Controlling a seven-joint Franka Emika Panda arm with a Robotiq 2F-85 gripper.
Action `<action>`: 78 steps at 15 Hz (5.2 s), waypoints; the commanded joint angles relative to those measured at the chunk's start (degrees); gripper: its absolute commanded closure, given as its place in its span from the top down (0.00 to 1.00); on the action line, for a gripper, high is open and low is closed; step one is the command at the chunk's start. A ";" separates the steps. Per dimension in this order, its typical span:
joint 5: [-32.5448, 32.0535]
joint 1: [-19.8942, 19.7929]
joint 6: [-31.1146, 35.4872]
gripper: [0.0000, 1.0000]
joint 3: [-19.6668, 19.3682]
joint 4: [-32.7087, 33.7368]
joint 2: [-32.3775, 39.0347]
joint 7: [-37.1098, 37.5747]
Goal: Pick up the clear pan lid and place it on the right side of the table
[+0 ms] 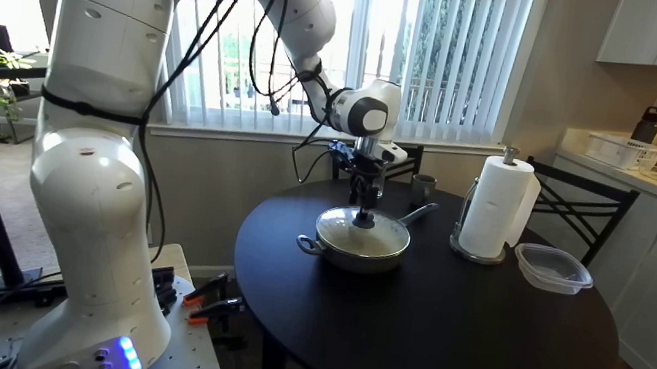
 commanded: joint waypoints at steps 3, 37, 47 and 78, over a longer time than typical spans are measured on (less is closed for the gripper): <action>4.77 -0.22 -1.88 1.00 -0.61 2.75 1.93 -0.91; 3.66 2.41 -1.45 0.34 -3.59 8.63 7.51 1.98; 1.87 2.01 -3.15 0.34 -5.45 6.51 0.72 2.51; -0.38 2.96 0.43 1.00 -2.92 2.70 2.95 2.16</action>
